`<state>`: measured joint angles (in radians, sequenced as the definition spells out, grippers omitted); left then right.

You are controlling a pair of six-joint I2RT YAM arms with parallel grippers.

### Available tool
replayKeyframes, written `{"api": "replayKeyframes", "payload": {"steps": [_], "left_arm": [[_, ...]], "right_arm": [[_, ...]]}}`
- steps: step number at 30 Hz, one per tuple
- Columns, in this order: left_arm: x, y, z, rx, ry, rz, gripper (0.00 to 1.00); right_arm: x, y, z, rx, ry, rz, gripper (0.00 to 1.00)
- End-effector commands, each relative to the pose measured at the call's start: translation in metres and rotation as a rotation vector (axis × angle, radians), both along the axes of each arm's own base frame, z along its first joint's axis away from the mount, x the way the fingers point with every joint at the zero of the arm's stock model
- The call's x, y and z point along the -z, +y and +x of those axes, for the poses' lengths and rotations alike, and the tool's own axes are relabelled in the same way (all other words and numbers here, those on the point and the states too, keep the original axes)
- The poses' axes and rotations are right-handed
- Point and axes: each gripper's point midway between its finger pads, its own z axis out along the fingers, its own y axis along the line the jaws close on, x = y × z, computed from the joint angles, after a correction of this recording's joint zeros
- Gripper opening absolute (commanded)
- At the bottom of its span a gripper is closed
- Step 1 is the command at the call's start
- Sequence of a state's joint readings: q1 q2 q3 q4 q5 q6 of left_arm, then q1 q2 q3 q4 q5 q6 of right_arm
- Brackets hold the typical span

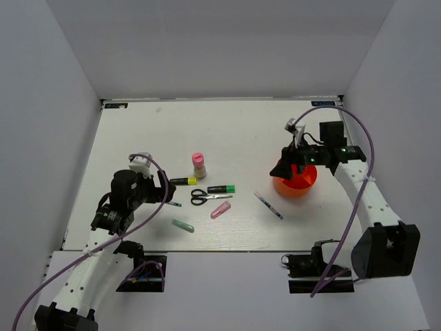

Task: Sort the stationery into containers
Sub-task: Pick up the stationery from the center of the board.

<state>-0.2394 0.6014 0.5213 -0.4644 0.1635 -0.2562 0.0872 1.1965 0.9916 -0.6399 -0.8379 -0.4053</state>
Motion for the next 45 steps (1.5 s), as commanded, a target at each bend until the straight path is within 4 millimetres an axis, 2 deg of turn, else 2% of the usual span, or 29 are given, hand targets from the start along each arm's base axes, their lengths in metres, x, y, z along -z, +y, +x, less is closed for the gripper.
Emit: {"api": "replayKeyframes", "payload": {"steps": [1, 3, 4, 5, 6, 7, 8, 9, 10, 11, 13, 14, 16, 17, 18, 19, 23, 24, 25, 26, 27, 28, 29, 30, 35, 45], "left_arm": [[-0.002, 0.012, 0.004, -0.066, 0.032, 0.04, 1.0], [0.0, 0.012, 0.004, -0.065, 0.042, 0.045, 1.0], [0.003, 0.012, 0.005, -0.065, 0.055, 0.051, 1.0], [0.002, 0.012, 0.005, -0.065, 0.055, 0.052, 1.0], [0.003, 0.012, 0.005, -0.065, 0.059, 0.054, 1.0], [0.006, 0.012, 0.005, -0.064, 0.07, 0.057, 1.0], [0.006, 0.013, 0.005, -0.062, 0.071, 0.063, 1.0], [0.007, 0.013, 0.005, -0.064, 0.072, 0.063, 1.0], [0.007, 0.013, 0.005, -0.063, 0.072, 0.068, 1.0], [0.008, 0.015, 0.005, -0.069, 0.075, 0.08, 1.0], [0.01, 0.017, 0.005, -0.074, 0.078, 0.091, 1.0], [0.009, 0.018, 0.005, -0.079, 0.074, 0.093, 1.0], [0.009, 0.02, 0.004, -0.08, 0.075, 0.105, 1.0], [0.009, 0.021, 0.005, -0.085, 0.073, 0.106, 1.0], [0.009, 0.021, 0.004, -0.084, 0.073, 0.112, 1.0], [0.009, 0.022, 0.004, -0.088, 0.071, 0.113, 1.0], [0.009, 0.023, 0.004, -0.083, 0.076, 0.124, 1.0], [0.01, 0.023, 0.004, -0.081, 0.078, 0.122, 1.0], [0.009, 0.022, 0.005, -0.079, 0.074, 0.122, 1.0], [0.009, 0.021, 0.004, -0.071, 0.078, 0.123, 1.0], [0.011, 0.021, 0.003, -0.068, 0.085, 0.125, 1.0], [0.011, 0.021, 0.003, -0.069, 0.087, 0.124, 1.0], [0.01, 0.021, 0.004, -0.068, 0.082, 0.125, 1.0], [0.011, 0.021, 0.003, -0.066, 0.088, 0.126, 1.0], [0.012, 0.02, 0.003, -0.059, 0.094, 0.13, 1.0], [0.014, 0.02, 0.003, -0.052, 0.109, 0.134, 0.99]], "right_arm": [[-0.013, 0.024, 0.003, -0.082, 0.02, -0.002, 0.75], [-0.014, 0.043, 0.009, -0.115, 0.026, -0.022, 0.75], [0.006, 0.058, 0.01, -0.144, 0.075, -0.075, 0.75], [0.007, 0.064, 0.014, -0.139, 0.095, -0.079, 0.75], [-0.009, 0.074, 0.024, -0.134, 0.081, -0.068, 0.75], [0.012, 0.09, 0.024, -0.167, 0.148, -0.101, 0.77], [-0.004, 0.102, 0.034, -0.148, 0.144, -0.081, 0.77], [-0.003, 0.109, 0.037, -0.154, 0.154, -0.078, 0.81], [0.004, 0.119, 0.039, -0.134, 0.183, -0.095, 0.9], [0.005, 0.136, 0.046, -0.151, 0.155, -0.088, 0.9], [0.016, 0.152, 0.049, -0.137, 0.134, -0.112, 0.9], [0.017, 0.168, 0.049, -0.152, 0.087, -0.124, 0.9], [0.021, 0.181, 0.058, -0.153, 0.061, -0.147, 0.9], [0.039, 0.192, 0.055, -0.174, 0.087, -0.177, 0.9], [0.032, 0.199, 0.06, -0.178, 0.066, -0.17, 0.9], [0.049, 0.207, 0.058, -0.185, 0.077, -0.201, 0.9], [0.059, 0.228, 0.07, -0.157, -0.013, -0.23, 0.9], [0.052, 0.238, 0.079, -0.153, -0.039, -0.216, 0.9], [0.063, 0.241, 0.084, -0.137, -0.037, -0.242, 0.9], [0.06, 0.245, 0.09, -0.12, -0.058, -0.245, 0.9], [0.072, 0.25, 0.092, -0.118, -0.05, -0.26, 0.9], [0.06, 0.257, 0.1, -0.114, -0.078, -0.239, 0.9], [0.062, 0.26, 0.099, -0.12, -0.07, -0.241, 0.9], [0.072, 0.262, 0.098, -0.122, -0.05, -0.252, 0.9], [0.067, 0.278, 0.104, -0.115, -0.08, -0.222, 0.9], [0.058, 0.296, 0.09, -0.184, -0.1, -0.192, 0.9]]}}
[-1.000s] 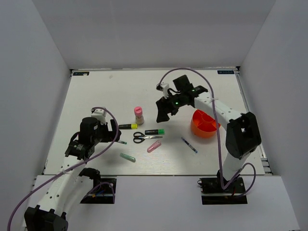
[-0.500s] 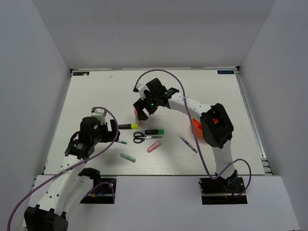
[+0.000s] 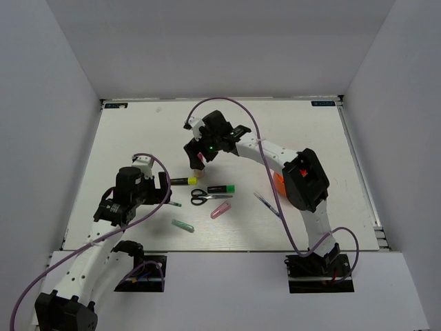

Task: Sort the stationery into containers
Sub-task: Pick up the stationery from the center of the board.

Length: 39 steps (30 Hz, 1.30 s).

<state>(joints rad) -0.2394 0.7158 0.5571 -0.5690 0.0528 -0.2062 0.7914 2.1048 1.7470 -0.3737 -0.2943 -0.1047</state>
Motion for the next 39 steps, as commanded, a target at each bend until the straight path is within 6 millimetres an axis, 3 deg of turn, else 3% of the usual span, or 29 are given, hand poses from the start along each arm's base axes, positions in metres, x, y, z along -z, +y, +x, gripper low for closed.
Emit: {"api": "replayKeyframes", "payload": {"steps": [1, 6, 8, 9, 14, 17, 20, 21, 24, 29, 30, 31, 33, 34, 36, 39], "left_arm": [[-0.017, -0.002, 0.005, 0.014, -0.039, -0.006, 0.99], [-0.016, -0.002, 0.005, 0.012, -0.037, -0.002, 0.99], [-0.016, -0.002, 0.005, 0.014, -0.037, -0.002, 0.99], [-0.016, -0.002, 0.005, 0.014, -0.037, -0.002, 0.99], [-0.018, -0.001, 0.005, 0.011, -0.044, 0.0, 0.99], [-0.018, -0.001, 0.005, 0.009, -0.047, 0.0, 0.99], [-0.019, -0.001, 0.004, 0.011, -0.049, -0.001, 0.99], [-0.019, -0.001, 0.004, 0.012, -0.049, 0.0, 0.99], [-0.02, 0.001, 0.004, 0.004, -0.057, 0.003, 0.99], [-0.022, 0.002, 0.003, 0.0, -0.071, 0.005, 0.98], [-0.022, 0.002, 0.004, 0.001, -0.072, 0.004, 0.98], [-0.023, 0.003, 0.003, -0.001, -0.077, 0.005, 0.98], [-0.024, 0.002, 0.004, 0.0, -0.079, 0.001, 0.98], [-0.025, 0.002, 0.003, -0.001, -0.079, 0.001, 0.98], [-0.026, 0.001, 0.003, 0.003, -0.084, -0.004, 0.98], [-0.029, 0.0, 0.002, 0.005, -0.095, -0.015, 0.98]], "right_arm": [[-0.02, 0.019, 0.004, -0.029, -0.062, 0.047, 0.9], [-0.014, 0.021, 0.003, -0.043, -0.076, 0.038, 0.85], [-0.011, 0.02, 0.003, -0.048, -0.088, 0.027, 0.79], [-0.01, 0.021, 0.003, -0.05, -0.097, 0.02, 0.71], [-0.002, 0.013, 0.004, -0.029, -0.109, -0.026, 0.6], [-0.001, 0.009, 0.003, -0.016, -0.103, -0.045, 0.44], [-0.005, 0.007, 0.001, -0.02, -0.088, -0.042, 0.07], [-0.011, 0.008, -0.002, -0.027, -0.092, -0.035, 0.0], [-0.022, 0.007, -0.007, -0.041, -0.084, -0.012, 0.0], [-0.073, -0.005, -0.012, -0.038, -0.157, 0.031, 0.0], [-0.079, -0.01, -0.009, -0.021, -0.175, 0.025, 0.0], [-0.099, -0.015, -0.01, -0.01, -0.211, 0.043, 0.0], [-0.104, -0.027, -0.007, 0.013, -0.248, 0.01, 0.0], [-0.126, -0.036, -0.008, 0.032, -0.29, 0.026, 0.0], [-0.123, -0.054, -0.007, 0.068, -0.315, -0.019, 0.0], [-0.155, -0.083, -0.015, 0.113, -0.393, -0.023, 0.0]]}}
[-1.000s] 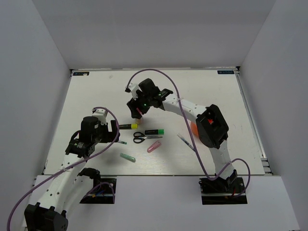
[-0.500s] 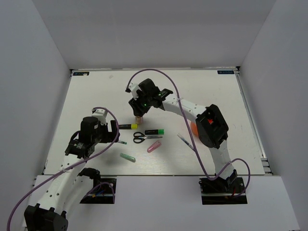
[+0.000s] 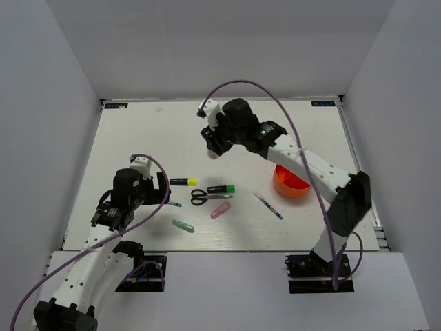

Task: Sort the stationery into containers
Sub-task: Pick up the stationery from the center of the board, then place the stationery in the storage box.

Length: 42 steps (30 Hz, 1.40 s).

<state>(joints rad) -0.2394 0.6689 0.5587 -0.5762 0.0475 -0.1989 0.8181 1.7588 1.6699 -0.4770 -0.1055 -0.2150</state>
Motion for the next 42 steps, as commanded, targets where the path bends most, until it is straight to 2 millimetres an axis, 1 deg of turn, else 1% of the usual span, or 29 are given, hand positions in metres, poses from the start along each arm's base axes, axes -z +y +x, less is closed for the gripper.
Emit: {"api": "replayKeyframes", "payload": {"steps": [1, 2, 3, 4, 5, 6, 7, 8, 9, 11, 14, 15, 16, 17, 18, 19, 20, 21, 22, 24, 25, 26, 27, 28, 31, 33, 39, 41, 42], "left_arm": [[-0.019, -0.003, 0.003, 0.011, -0.054, -0.015, 0.98], [-0.019, -0.003, 0.003, 0.01, -0.055, -0.018, 0.98], [-0.021, -0.005, 0.003, 0.019, -0.06, -0.028, 0.98], [-0.021, -0.006, 0.002, 0.024, -0.056, -0.031, 0.98], [-0.021, -0.007, 0.003, 0.029, -0.055, -0.035, 0.98], [-0.022, -0.008, 0.002, 0.031, -0.057, -0.04, 0.98], [-0.021, -0.01, 0.002, 0.042, -0.056, -0.045, 0.98], [-0.024, -0.01, 0.003, 0.043, -0.066, -0.049, 0.98], [-0.022, -0.01, 0.002, 0.041, -0.058, -0.05, 0.98], [-0.024, -0.013, 0.002, 0.052, -0.063, -0.06, 0.98], [-0.024, -0.015, 0.002, 0.06, -0.061, -0.068, 0.98], [-0.022, -0.016, 0.001, 0.064, -0.055, -0.07, 0.96], [-0.024, -0.016, 0.002, 0.065, -0.061, -0.073, 0.96], [-0.023, -0.016, 0.001, 0.065, -0.057, -0.071, 0.96], [-0.023, -0.016, 0.001, 0.064, -0.055, -0.072, 0.96], [-0.023, -0.016, 0.001, 0.065, -0.057, -0.071, 0.96], [-0.023, -0.016, 0.001, 0.066, -0.06, -0.071, 0.96], [-0.023, -0.016, 0.001, 0.065, -0.058, -0.073, 0.96], [-0.022, -0.016, 0.0, 0.065, -0.053, -0.072, 0.96], [-0.022, -0.017, 0.001, 0.07, -0.056, -0.076, 0.96], [-0.022, -0.017, 0.0, 0.074, -0.057, -0.076, 0.96], [-0.022, -0.018, 0.0, 0.075, -0.053, -0.076, 0.96], [-0.022, -0.018, 0.0, 0.075, -0.053, -0.078, 0.96], [-0.024, -0.018, 0.001, 0.074, -0.058, -0.079, 0.96], [-0.023, -0.019, 0.0, 0.082, -0.052, -0.079, 0.96], [-0.023, -0.019, 0.0, 0.078, -0.054, -0.08, 0.96], [-0.022, -0.018, 0.0, 0.077, -0.05, -0.075, 0.96], [-0.022, -0.018, 0.0, 0.077, -0.056, -0.077, 0.96], [-0.022, -0.018, 0.0, 0.077, -0.056, -0.076, 0.96]], "right_arm": [[-0.02, -0.051, 0.005, 0.125, -0.137, -0.089, 0.0], [-0.046, -0.067, 0.001, 0.157, -0.196, -0.05, 0.0], [-0.026, -0.083, 0.001, 0.192, -0.202, -0.11, 0.0], [-0.029, -0.095, 0.005, 0.24, -0.234, -0.124, 0.0], [-0.056, -0.115, 0.001, 0.282, -0.288, -0.08, 0.0], [-0.058, -0.129, 0.004, 0.329, -0.316, -0.099, 0.0], [-0.046, -0.14, 0.001, 0.338, -0.306, -0.132, 0.0], [-0.065, -0.157, -0.004, 0.374, -0.336, -0.1, 0.0], [-0.061, -0.168, -0.008, 0.394, -0.326, -0.124, 0.0], [-0.066, -0.19, -0.014, 0.442, -0.34, -0.107, 0.0], [-0.062, -0.222, -0.015, 0.539, -0.334, -0.125, 0.0], [-0.064, -0.229, -0.016, 0.556, -0.336, -0.114, 0.0], [-0.049, -0.232, -0.019, 0.569, -0.302, -0.124, 0.0], [-0.047, -0.235, -0.019, 0.576, -0.298, -0.118, 0.0], [-0.049, -0.244, -0.02, 0.602, -0.299, -0.108, 0.0], [-0.042, -0.248, -0.02, 0.626, -0.282, -0.103, 0.0], [-0.041, -0.258, -0.018, 0.669, -0.285, -0.113, 0.0], [-0.042, -0.263, -0.019, 0.691, -0.287, -0.102, 0.0], [-0.039, -0.267, -0.017, 0.711, -0.292, -0.102, 0.0], [-0.029, -0.282, -0.016, 0.773, -0.282, -0.114, 0.0], [-0.03, -0.287, -0.015, 0.792, -0.284, -0.106, 0.0], [-0.023, -0.289, -0.016, 0.804, -0.269, -0.104, 0.0], [-0.025, -0.292, -0.015, 0.817, -0.271, -0.089, 0.0], [-0.022, -0.295, -0.015, 0.825, -0.26, -0.088, 0.0], [-0.016, -0.299, -0.014, 0.846, -0.222, -0.067, 0.0], [-0.007, -0.3, -0.015, 0.85, -0.181, -0.06, 0.0], [0.014, -0.294, -0.014, 0.836, -0.07, -0.006, 0.0], [0.014, -0.296, -0.012, 0.845, -0.063, 0.004, 0.0], [0.014, -0.294, -0.012, 0.837, -0.056, 0.016, 0.0]]}}
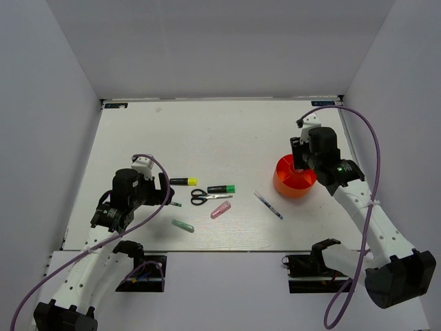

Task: Sort the stationery into containers
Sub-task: Place the stationery in the storage box.

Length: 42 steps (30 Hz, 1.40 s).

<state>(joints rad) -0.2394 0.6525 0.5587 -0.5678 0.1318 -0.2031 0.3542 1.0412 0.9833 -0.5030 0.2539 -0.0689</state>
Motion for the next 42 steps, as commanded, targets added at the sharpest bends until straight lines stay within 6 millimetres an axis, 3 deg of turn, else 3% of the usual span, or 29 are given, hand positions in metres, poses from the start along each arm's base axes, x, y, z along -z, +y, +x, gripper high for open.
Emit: {"api": "replayKeyframes", "payload": {"steps": [1, 5, 11, 15, 16, 19, 23, 25, 26, 28, 29, 31, 32, 33, 34, 35, 36, 37, 38, 39, 40, 41, 42], "left_arm": [[-0.016, -0.003, 0.004, 0.005, -0.043, -0.02, 0.96], [-0.016, -0.004, 0.004, 0.012, -0.042, -0.023, 0.96], [-0.016, -0.005, 0.004, 0.016, -0.039, -0.027, 0.96], [-0.014, -0.007, 0.004, 0.022, -0.026, -0.029, 0.96], [-0.013, -0.007, 0.005, 0.021, -0.022, -0.029, 0.96], [-0.012, -0.008, 0.004, 0.025, -0.012, -0.034, 0.96], [-0.009, -0.011, 0.004, 0.033, -0.001, -0.045, 0.93], [-0.007, -0.013, 0.006, 0.038, 0.01, -0.049, 0.83], [-0.005, -0.014, 0.007, 0.035, 0.026, -0.052, 0.66], [-0.005, -0.017, 0.01, 0.042, 0.057, -0.061, 0.46], [0.002, -0.019, 0.012, 0.037, 0.099, -0.064, 0.29], [-0.006, -0.027, 0.016, 0.053, 0.108, -0.094, 0.23], [0.004, -0.029, 0.018, 0.053, 0.164, -0.089, 0.23], [-0.004, -0.033, 0.022, 0.037, 0.171, -0.12, 0.24], [-0.012, -0.038, 0.025, 0.045, 0.165, -0.12, 0.29], [0.003, -0.035, 0.026, 0.011, 0.238, -0.081, 0.41], [-0.016, -0.036, 0.04, -0.035, 0.213, -0.087, 0.46], [-0.009, -0.039, 0.042, -0.055, 0.244, -0.041, 0.5], [-0.004, -0.037, 0.041, -0.097, 0.329, -0.012, 0.64], [-0.021, -0.038, 0.052, -0.157, 0.322, -0.018, 0.67], [-0.02, -0.04, 0.056, -0.185, 0.382, 0.019, 0.67], [-0.006, -0.041, 0.053, -0.181, 0.467, 0.066, 0.69], [0.003, -0.048, 0.057, -0.143, 0.502, 0.11, 0.69]], "right_arm": [[-0.007, 0.008, 0.009, -0.005, -0.033, 0.084, 0.0], [-0.009, 0.013, 0.012, -0.033, -0.023, 0.128, 0.0], [0.016, 0.015, 0.009, -0.04, 0.073, 0.152, 0.0], [0.031, 0.012, 0.01, -0.035, 0.114, 0.159, 0.2], [0.033, 0.01, 0.01, -0.03, 0.116, 0.159, 0.31], [0.04, 0.008, 0.01, -0.026, 0.134, 0.168, 0.51], [0.041, 0.009, 0.009, -0.041, 0.137, 0.193, 0.64], [0.041, 0.009, 0.009, -0.042, 0.137, 0.2, 0.68], [0.04, 0.009, 0.009, -0.043, 0.136, 0.202, 0.71], [0.035, 0.008, 0.01, -0.045, 0.119, 0.211, 0.71], [0.032, 0.007, 0.009, -0.047, 0.108, 0.209, 0.72], [0.027, 0.005, 0.009, -0.048, 0.092, 0.21, 0.72], [0.014, 0.004, 0.007, -0.052, 0.049, 0.215, 0.69], [0.011, 0.004, 0.007, -0.06, 0.033, 0.207, 0.64], [0.007, 0.003, 0.006, -0.064, 0.012, 0.201, 0.52], [-0.006, 0.002, 0.003, -0.071, -0.035, 0.205, 0.01], [-0.011, 0.002, 0.004, -0.079, -0.062, 0.202, 0.0], [-0.012, 0.005, -0.001, -0.101, -0.072, 0.211, 0.0], [-0.013, 0.007, -0.003, -0.116, -0.079, 0.214, 0.0], [-0.008, 0.008, -0.006, -0.125, -0.059, 0.219, 0.0], [-0.004, 0.015, -0.009, -0.162, -0.04, 0.235, 0.0], [0.002, 0.018, -0.012, -0.18, -0.022, 0.243, 0.32], [0.005, 0.021, -0.013, -0.195, -0.014, 0.252, 0.46]]}}
